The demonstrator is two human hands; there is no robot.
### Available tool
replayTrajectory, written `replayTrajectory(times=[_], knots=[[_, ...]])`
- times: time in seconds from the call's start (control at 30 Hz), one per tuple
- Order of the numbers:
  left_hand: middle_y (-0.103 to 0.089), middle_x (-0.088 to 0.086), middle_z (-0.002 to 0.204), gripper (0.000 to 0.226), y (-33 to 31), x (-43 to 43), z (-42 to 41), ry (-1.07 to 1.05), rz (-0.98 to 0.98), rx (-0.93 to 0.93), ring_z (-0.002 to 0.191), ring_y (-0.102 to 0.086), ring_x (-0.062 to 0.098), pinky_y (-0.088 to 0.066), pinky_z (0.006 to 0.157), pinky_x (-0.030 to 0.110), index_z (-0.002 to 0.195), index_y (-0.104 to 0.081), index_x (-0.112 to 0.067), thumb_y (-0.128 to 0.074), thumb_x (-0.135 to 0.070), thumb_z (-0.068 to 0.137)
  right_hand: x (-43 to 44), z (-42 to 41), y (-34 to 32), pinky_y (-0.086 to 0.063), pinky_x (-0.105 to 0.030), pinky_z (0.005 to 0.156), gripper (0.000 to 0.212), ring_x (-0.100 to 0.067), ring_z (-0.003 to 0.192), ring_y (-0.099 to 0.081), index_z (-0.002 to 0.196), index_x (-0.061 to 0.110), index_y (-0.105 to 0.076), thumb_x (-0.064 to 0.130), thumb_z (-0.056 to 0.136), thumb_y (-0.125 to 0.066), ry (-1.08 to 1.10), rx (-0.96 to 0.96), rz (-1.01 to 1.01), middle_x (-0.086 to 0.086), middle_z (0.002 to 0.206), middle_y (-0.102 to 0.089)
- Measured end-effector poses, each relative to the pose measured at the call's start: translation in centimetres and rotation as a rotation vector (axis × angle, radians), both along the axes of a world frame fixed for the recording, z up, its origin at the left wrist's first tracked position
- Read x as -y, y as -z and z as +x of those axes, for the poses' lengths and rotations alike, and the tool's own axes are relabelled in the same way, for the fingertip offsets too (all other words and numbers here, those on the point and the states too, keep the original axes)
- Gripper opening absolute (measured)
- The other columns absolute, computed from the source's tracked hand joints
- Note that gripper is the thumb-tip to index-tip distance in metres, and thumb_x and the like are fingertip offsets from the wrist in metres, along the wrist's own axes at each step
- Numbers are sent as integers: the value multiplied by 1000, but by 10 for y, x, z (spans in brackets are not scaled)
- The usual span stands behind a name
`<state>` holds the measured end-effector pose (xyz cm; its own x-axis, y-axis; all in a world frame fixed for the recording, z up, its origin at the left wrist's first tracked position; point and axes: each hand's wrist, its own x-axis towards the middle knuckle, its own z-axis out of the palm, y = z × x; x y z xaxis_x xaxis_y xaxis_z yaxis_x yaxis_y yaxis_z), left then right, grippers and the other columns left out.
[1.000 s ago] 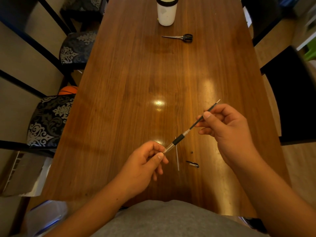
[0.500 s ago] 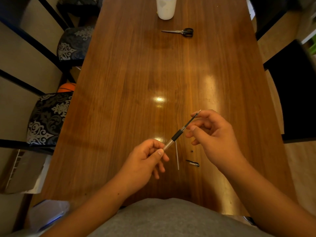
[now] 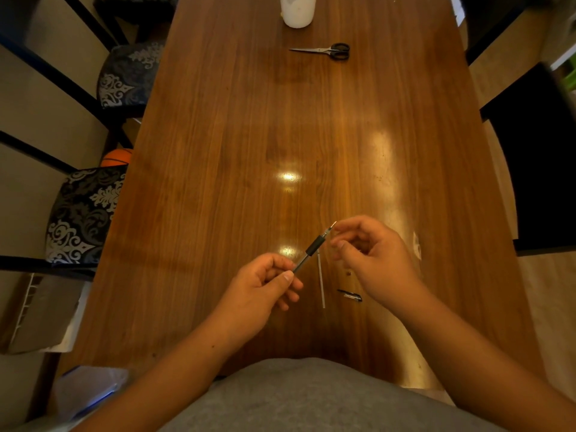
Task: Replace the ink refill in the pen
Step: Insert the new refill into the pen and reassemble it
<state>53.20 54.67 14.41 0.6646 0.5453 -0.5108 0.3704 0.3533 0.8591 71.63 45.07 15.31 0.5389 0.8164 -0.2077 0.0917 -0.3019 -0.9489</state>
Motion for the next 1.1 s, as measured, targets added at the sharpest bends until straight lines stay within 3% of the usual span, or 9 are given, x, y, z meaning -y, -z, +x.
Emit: replayTrajectory(times=[0.1,0.2,0.27,0.37,0.47,0.73,0.83,0.97,1.1], knots=[[-74,3,83,16,10,-2,-4,4,-29,-55,73,-69,13,-54,60,22,99,-62,-17,-50,-8,96,5,25,36,-52,-16,54,24,-9,74,-66,93,37,-61,13,88,-65,83,128,-188,6,87,-68],[-74,2,80,14,21,-1,-9,-13,-77,-111,71,-68,11,-53,60,23,99,-62,-16,-51,-8,96,19,40,81,-37,-5,45,18,6,71,-54,101,34,-61,23,87,-67,-71,314,-467,19,83,-58],[-74,1,81,13,29,-1,-13,-24,-101,-161,71,-67,11,-53,62,25,100,-62,-15,-51,-10,96,27,39,105,-34,-8,52,26,5,76,-53,109,32,-62,28,85,-70,-213,363,-570,22,85,-54],[-74,1,85,13,38,0,-21,-33,-127,-220,72,-67,10,-53,65,27,101,-63,-17,-51,-12,96,35,33,130,-33,-9,57,32,-3,83,-55,113,33,-62,29,82,-71,-311,453,-597,18,92,-52],[-74,1,87,14,44,2,-27,-32,-132,-254,71,-68,7,-54,64,25,101,-63,-18,-51,-13,96,38,30,140,-28,-10,55,25,-4,79,-50,106,33,-62,27,83,-69,-303,512,-611,20,86,-45],[-74,0,85,14,46,6,-31,-33,-133,-258,71,-68,7,-53,62,23,100,-64,-19,-52,-13,96,32,29,143,-25,-10,53,6,-8,73,-49,94,22,-65,20,88,-63,-356,616,-578,12,83,-48],[-75,-2,84,14,45,7,-30,-23,-127,-249,72,-68,8,-53,63,24,99,-64,-20,-52,-13,96,29,27,134,-29,-12,53,4,-4,70,-49,89,24,-62,20,90,-63,-305,528,-585,10,83,-52],[-75,-2,84,14,42,9,-28,-15,-105,-213,73,-68,10,-53,65,26,98,-64,-20,-53,-13,96,19,26,102,-44,-15,55,7,-4,65,-61,84,22,-64,18,89,-66,-51,-4,-398,5,75,-64],[-76,-4,83,14,36,12,-22,5,-81,-156,71,-68,6,-53,62,22,98,-64,-20,-53,-11,95,11,33,61,-51,-18,56,10,-5,58,-62,85,20,-69,12,88,-65,-103,-312,-155,4,67,-69]])
